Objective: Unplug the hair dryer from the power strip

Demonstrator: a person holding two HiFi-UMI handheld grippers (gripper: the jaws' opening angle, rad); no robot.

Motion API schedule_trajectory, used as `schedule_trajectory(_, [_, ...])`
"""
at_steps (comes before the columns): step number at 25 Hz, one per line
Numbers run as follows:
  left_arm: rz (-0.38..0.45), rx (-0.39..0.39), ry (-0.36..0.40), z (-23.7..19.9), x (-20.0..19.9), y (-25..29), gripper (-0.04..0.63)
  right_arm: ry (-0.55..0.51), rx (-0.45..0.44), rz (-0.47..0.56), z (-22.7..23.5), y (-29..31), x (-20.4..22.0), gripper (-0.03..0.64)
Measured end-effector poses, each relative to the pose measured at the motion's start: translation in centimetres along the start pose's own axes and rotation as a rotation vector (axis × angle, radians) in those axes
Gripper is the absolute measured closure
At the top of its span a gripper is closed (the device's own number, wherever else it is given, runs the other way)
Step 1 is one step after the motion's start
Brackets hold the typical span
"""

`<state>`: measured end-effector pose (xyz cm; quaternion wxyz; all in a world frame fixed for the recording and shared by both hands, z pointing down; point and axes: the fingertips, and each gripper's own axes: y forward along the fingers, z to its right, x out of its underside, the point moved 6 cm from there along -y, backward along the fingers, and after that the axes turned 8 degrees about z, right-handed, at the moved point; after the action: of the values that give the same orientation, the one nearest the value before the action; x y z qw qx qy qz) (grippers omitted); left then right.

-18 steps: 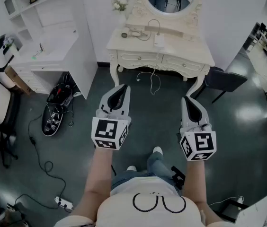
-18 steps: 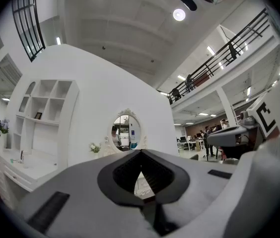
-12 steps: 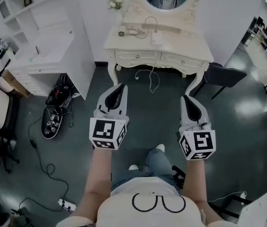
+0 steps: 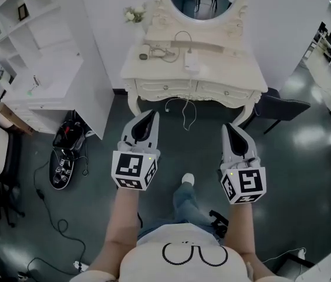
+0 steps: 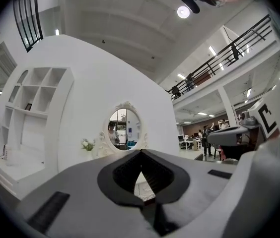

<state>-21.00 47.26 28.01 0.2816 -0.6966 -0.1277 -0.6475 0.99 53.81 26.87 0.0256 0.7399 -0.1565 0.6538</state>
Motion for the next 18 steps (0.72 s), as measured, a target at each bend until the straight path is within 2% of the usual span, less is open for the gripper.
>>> schedule_trajectory(5, [-0.026, -0.009, 0.004, -2.3, 2.6, 9.5, 0.597, 0.025, -0.017, -0.014, 5.6, 8.6, 2.9, 0.617])
schedule_trajectory(11, [-0.017, -0.055, -0.009, -4.5, 4.5, 21.3, 0.597, 0.036, -0.050, -0.024, 13.8, 18.7, 4.8, 0.617])
schedule_trajectory(14, [-0.013, -0.071, -0.012, -5.2, 5.8, 25.4, 0.597, 0.040, -0.066, -0.024, 16.7, 22.2, 5.9, 0.617])
schedule_trajectory(18, [-0.030, -0.044, -0.033, -5.5, 7.5, 28.8, 0.597, 0.065, -0.105, -0.041, 18.7, 25.1, 8.0, 0.617])
